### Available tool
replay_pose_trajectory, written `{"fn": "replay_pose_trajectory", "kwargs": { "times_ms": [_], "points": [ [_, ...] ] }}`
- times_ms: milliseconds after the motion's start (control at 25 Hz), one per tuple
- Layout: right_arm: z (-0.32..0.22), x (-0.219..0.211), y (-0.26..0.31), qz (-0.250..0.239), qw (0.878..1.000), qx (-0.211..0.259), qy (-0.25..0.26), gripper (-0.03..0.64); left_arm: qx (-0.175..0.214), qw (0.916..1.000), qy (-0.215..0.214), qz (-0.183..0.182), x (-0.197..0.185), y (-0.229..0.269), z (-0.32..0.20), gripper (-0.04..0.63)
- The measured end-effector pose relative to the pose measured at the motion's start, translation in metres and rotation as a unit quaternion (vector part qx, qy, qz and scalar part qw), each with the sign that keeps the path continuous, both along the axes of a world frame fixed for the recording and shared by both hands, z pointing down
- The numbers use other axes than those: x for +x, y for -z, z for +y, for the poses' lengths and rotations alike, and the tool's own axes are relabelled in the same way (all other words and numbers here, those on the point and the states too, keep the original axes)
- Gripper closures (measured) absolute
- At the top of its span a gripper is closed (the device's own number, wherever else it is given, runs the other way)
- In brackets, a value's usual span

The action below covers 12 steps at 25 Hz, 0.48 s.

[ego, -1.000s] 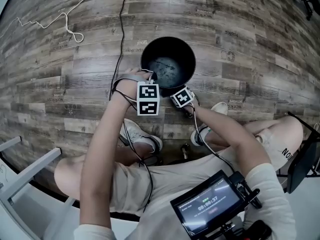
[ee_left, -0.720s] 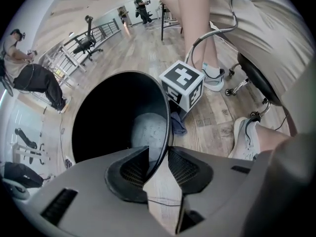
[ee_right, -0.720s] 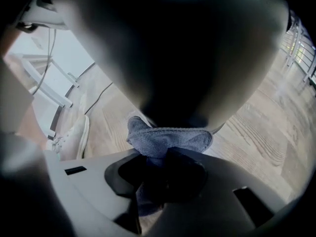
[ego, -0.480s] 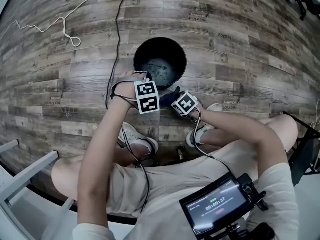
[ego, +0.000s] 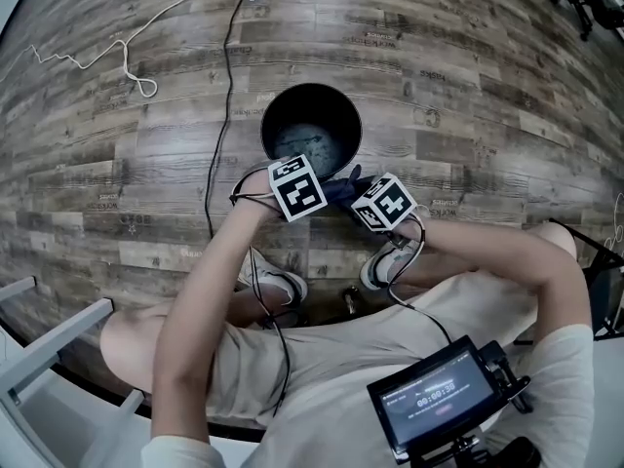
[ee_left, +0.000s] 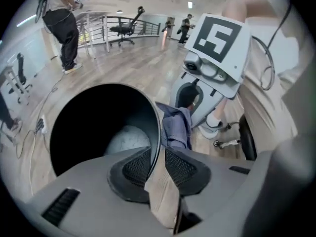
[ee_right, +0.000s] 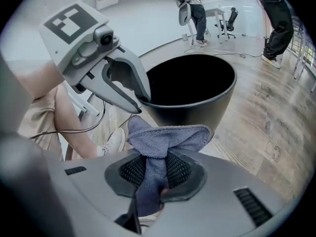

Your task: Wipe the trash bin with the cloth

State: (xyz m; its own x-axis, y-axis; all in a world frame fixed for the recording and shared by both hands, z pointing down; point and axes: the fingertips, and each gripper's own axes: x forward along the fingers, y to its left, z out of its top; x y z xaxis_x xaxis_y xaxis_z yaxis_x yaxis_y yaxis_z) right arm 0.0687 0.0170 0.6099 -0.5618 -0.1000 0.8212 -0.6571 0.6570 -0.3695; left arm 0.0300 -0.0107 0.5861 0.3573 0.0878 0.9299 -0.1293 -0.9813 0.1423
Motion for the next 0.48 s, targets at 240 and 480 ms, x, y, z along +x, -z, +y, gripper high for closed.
{"fn": "replay_pose_trajectory", "kwargs": {
  "times_ms": [240, 480],
  "points": [
    [-0.001, -0.018, 0.027, -0.034, 0.999, -0.002, -0.020, 0.540, 0.039, 0.9919, -0.117, -0.032, -0.034, 0.004, -0.007, 0.506],
    [-0.020, -0.034, 0.017, -0.026, 0.999, 0.019, -0.014, 0.540, 0.094, 0.9845, -0.143, -0.036, -0.039, -0.013, -0.013, 0.508]
  ]
}}
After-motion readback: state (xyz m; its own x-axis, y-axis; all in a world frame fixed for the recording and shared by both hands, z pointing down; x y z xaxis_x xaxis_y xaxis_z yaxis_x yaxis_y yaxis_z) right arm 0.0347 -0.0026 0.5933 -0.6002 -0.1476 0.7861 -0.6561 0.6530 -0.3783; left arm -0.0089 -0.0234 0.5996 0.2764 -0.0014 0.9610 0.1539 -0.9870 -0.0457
